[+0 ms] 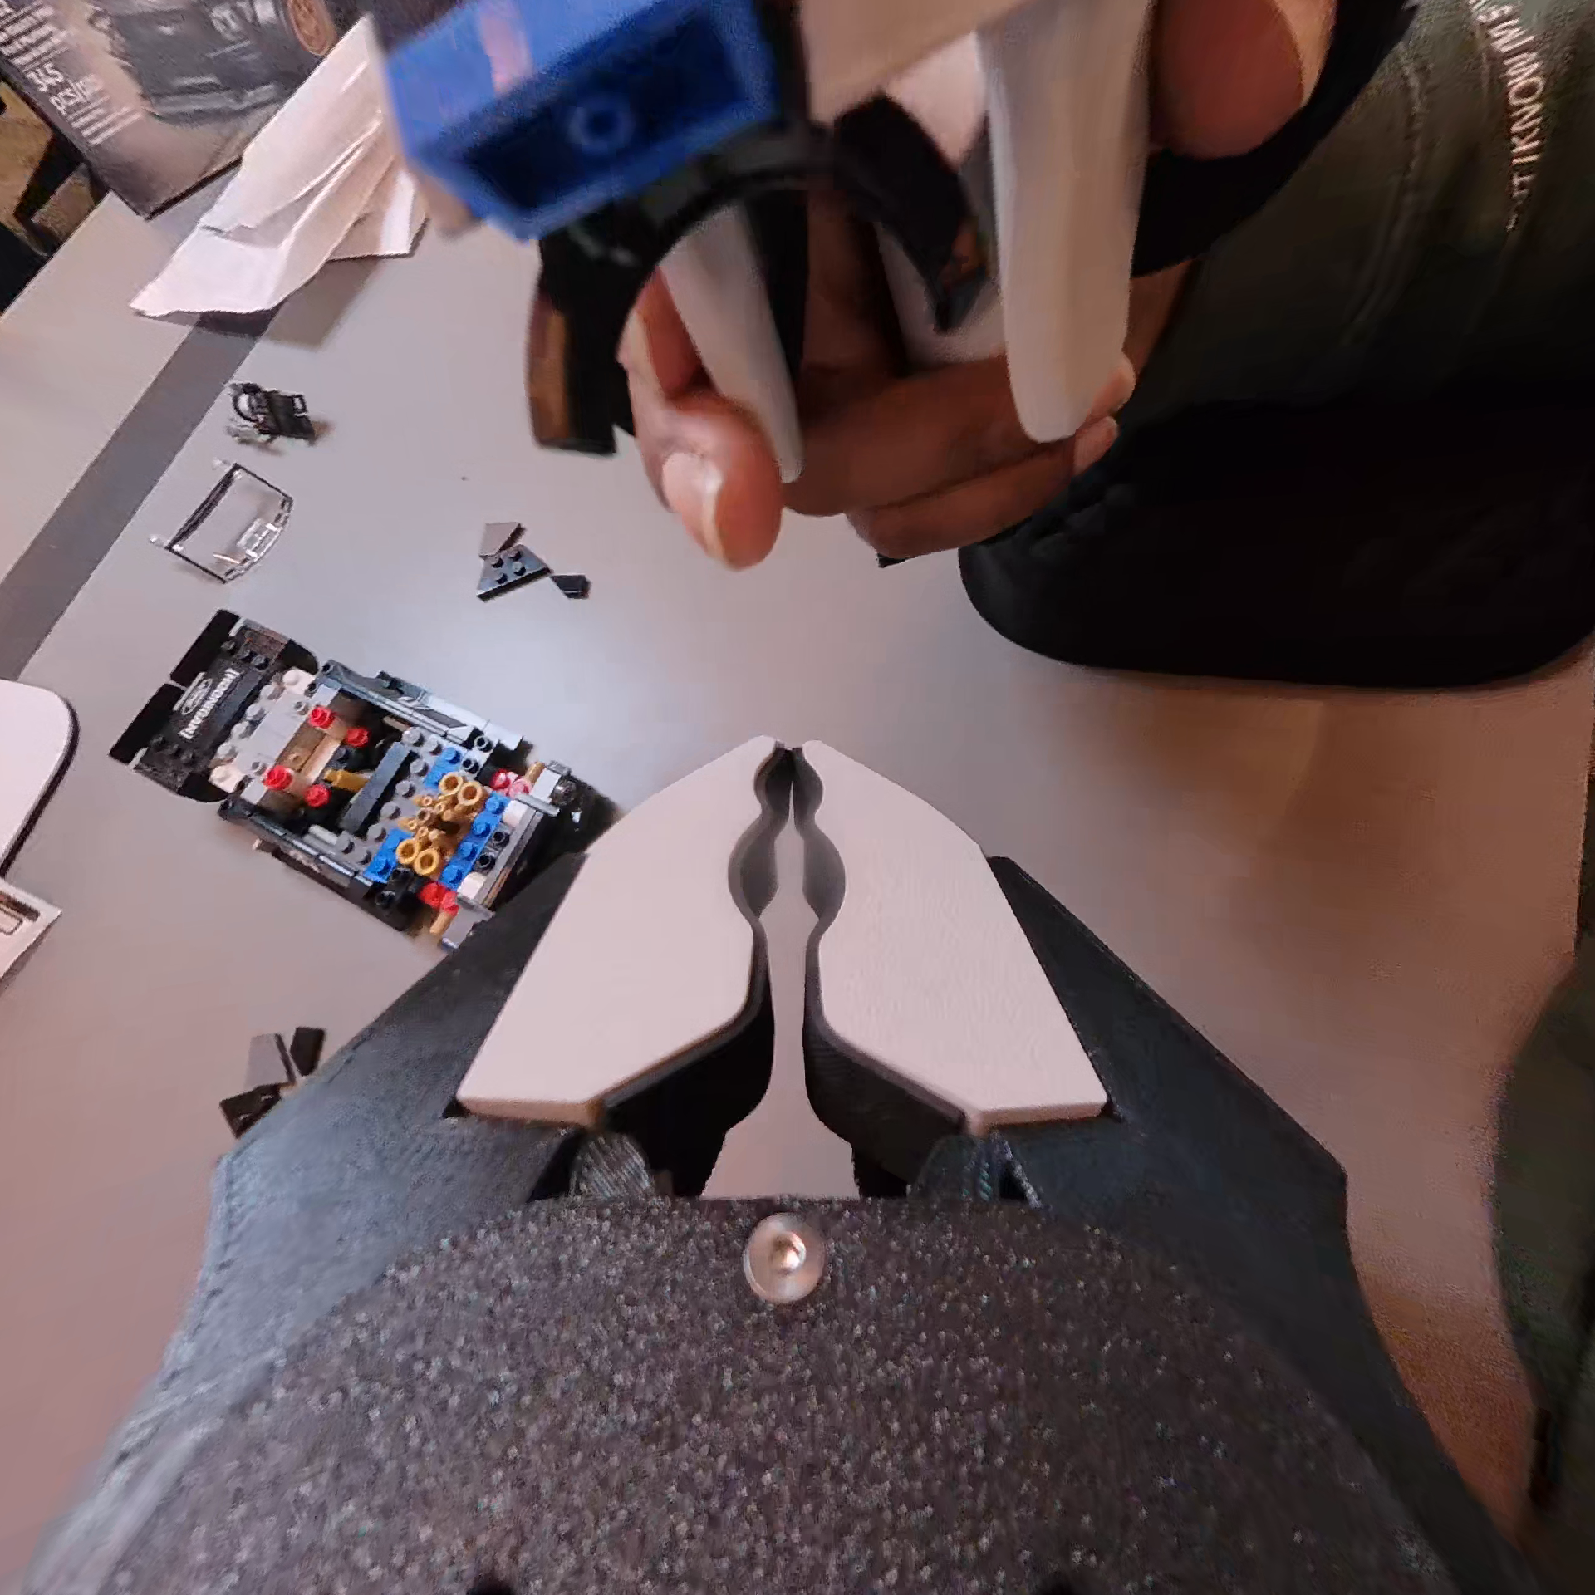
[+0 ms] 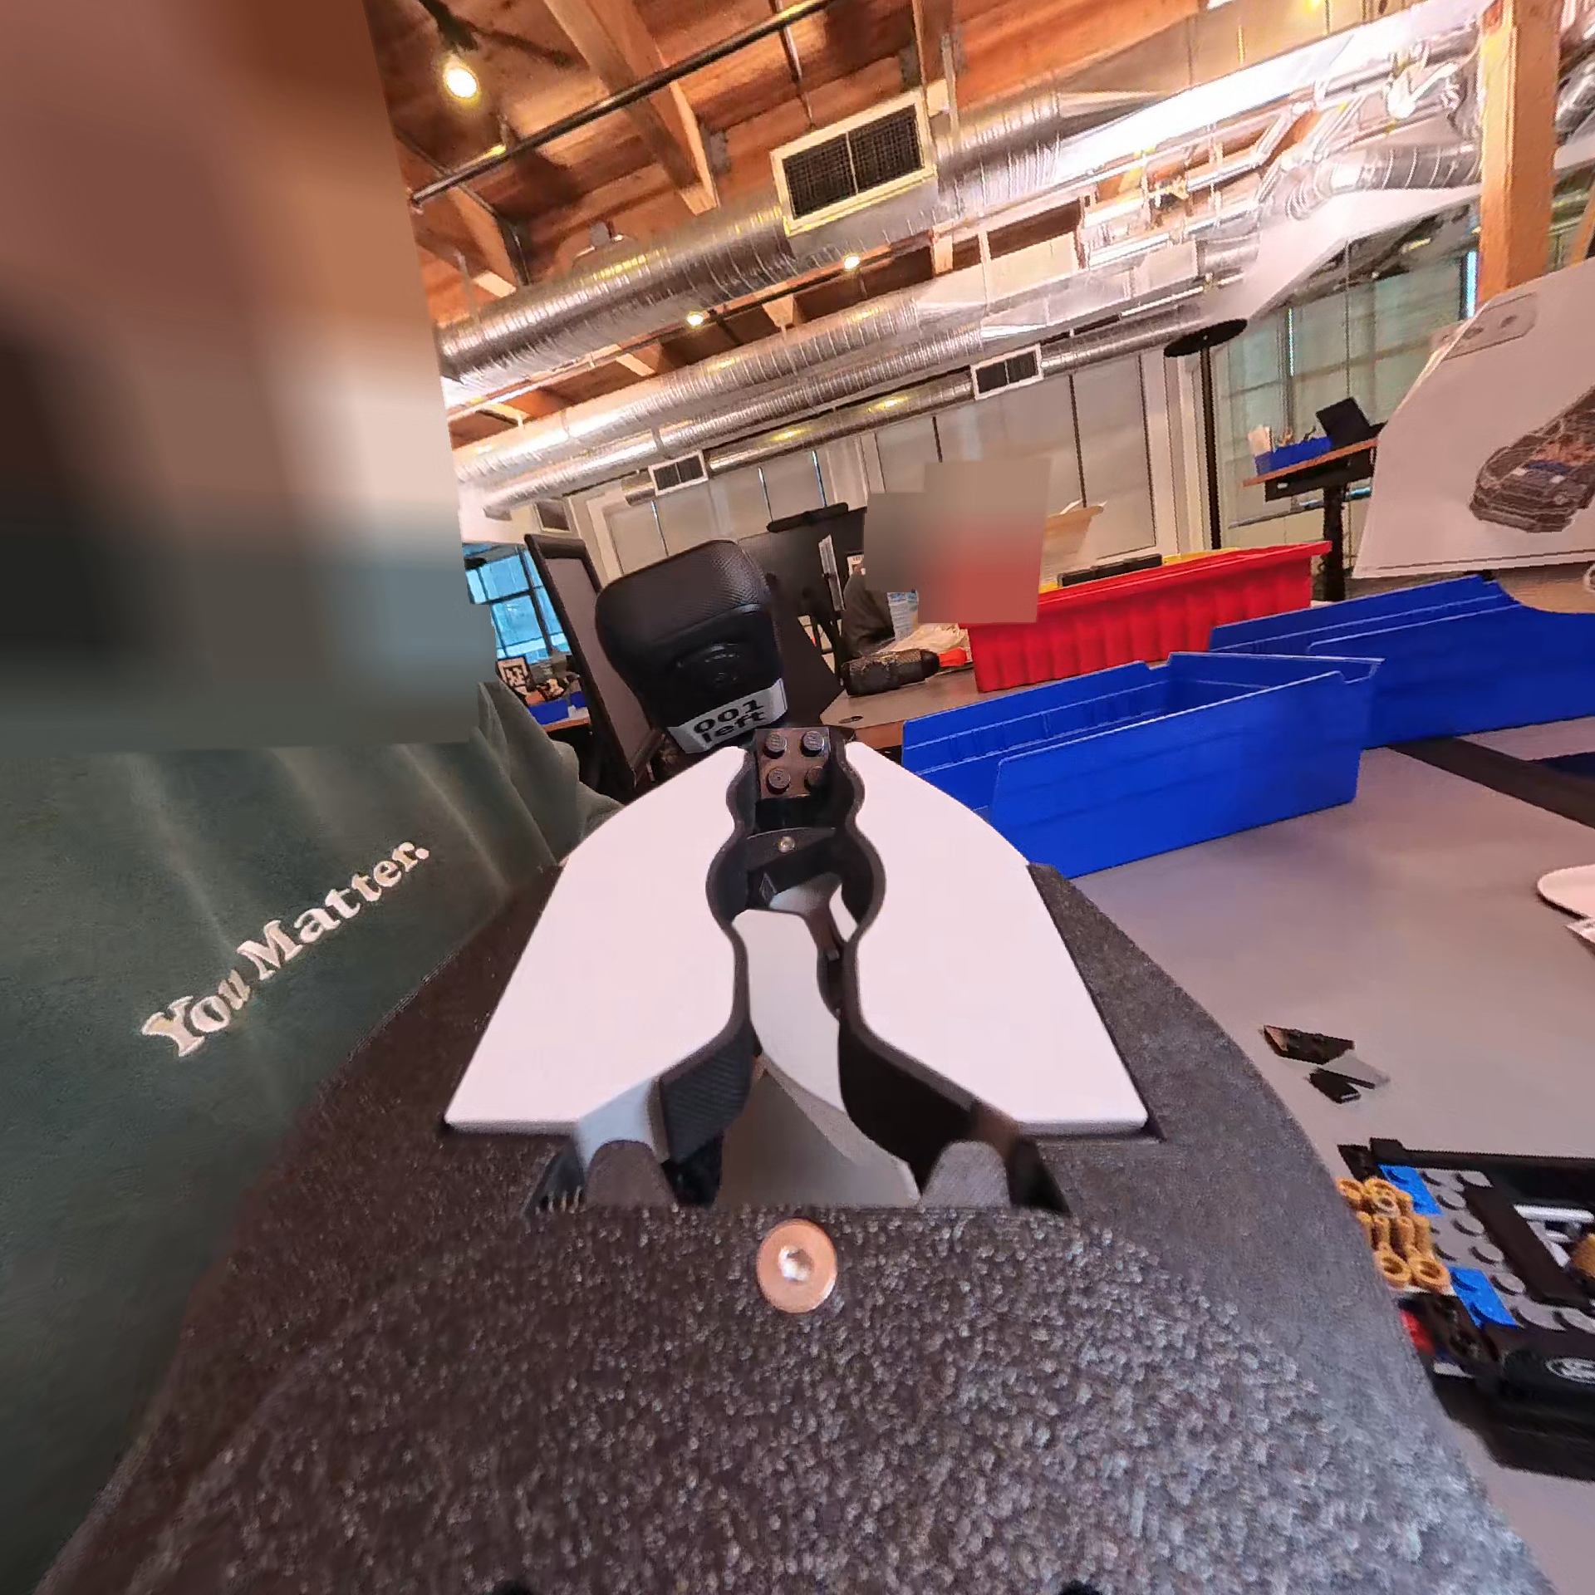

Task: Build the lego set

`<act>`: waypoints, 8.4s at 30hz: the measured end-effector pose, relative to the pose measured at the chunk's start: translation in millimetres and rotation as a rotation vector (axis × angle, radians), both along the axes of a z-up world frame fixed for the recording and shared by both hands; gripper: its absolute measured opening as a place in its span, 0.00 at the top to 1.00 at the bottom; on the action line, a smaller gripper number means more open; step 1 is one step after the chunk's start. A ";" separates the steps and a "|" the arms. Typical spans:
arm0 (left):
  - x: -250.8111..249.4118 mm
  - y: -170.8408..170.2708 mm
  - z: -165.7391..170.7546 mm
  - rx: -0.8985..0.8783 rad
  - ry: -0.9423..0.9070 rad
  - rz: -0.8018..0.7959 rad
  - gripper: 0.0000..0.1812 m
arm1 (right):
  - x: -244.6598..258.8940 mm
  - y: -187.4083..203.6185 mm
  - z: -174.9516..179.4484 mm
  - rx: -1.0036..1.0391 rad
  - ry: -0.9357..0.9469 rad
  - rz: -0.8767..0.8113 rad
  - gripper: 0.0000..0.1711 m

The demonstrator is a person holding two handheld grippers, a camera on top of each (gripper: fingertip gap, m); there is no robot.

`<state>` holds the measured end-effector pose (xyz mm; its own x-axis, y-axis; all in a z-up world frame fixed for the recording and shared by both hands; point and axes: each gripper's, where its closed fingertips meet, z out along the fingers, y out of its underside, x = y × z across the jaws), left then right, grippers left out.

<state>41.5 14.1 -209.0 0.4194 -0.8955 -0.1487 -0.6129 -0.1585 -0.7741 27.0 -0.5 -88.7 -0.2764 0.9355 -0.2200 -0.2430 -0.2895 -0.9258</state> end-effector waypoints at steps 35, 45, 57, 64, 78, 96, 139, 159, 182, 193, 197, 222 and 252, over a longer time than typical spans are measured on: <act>9.4 4.3 -8.2 -0.034 0.023 0.035 1.00 | -3.9 -6.0 -18.4 0.249 -0.079 -0.083 0.90; 9.3 3.6 -12.1 -0.044 0.024 0.029 1.00 | -5.0 -7.2 -20.1 0.252 -0.086 -0.080 0.90; -8.1 14.2 -12.8 -0.045 0.020 0.066 1.00 | -4.0 11.7 -27.9 0.229 -0.145 -0.157 0.90; -67.0 41.9 -5.7 -0.032 -0.002 0.200 1.00 | 0.8 26.9 -139.1 0.442 -0.861 -0.173 0.90; -103.5 46.2 -26.3 -0.064 0.016 0.186 1.00 | -6.3 29.1 -170.7 0.449 -1.137 -0.146 0.73; -106.6 43.0 -19.3 -0.029 -0.037 0.171 1.00 | -43.4 118.5 -177.7 0.584 -1.456 -0.216 0.48; -114.5 82.1 -41.7 0.022 0.160 0.124 1.00 | 15.5 122.2 -177.7 -0.102 -1.371 -0.851 0.39; -117.5 75.7 -52.0 0.066 0.229 0.139 1.00 | 18.7 119.2 -188.8 -0.172 -1.495 -0.637 0.56; -126.1 75.7 -73.0 -0.012 0.329 0.196 1.00 | -34.1 71.1 -138.3 -0.603 -1.018 -0.171 0.63; -123.4 73.5 -73.4 0.008 0.342 0.195 1.00 | -36.2 47.9 -143.4 -0.397 -1.080 -0.263 0.69; -123.3 72.6 -73.3 0.002 0.335 0.190 1.00 | -27.9 51.8 -128.0 -0.391 -1.034 -0.304 0.68; -129.8 73.3 -65.6 0.011 0.297 0.181 1.00 | -73.4 -34.5 -153.3 0.074 -1.204 -0.391 0.69; -133.7 71.1 -57.0 0.048 0.295 0.165 1.00 | -15.7 26.9 -197.7 0.008 -1.603 -0.430 0.53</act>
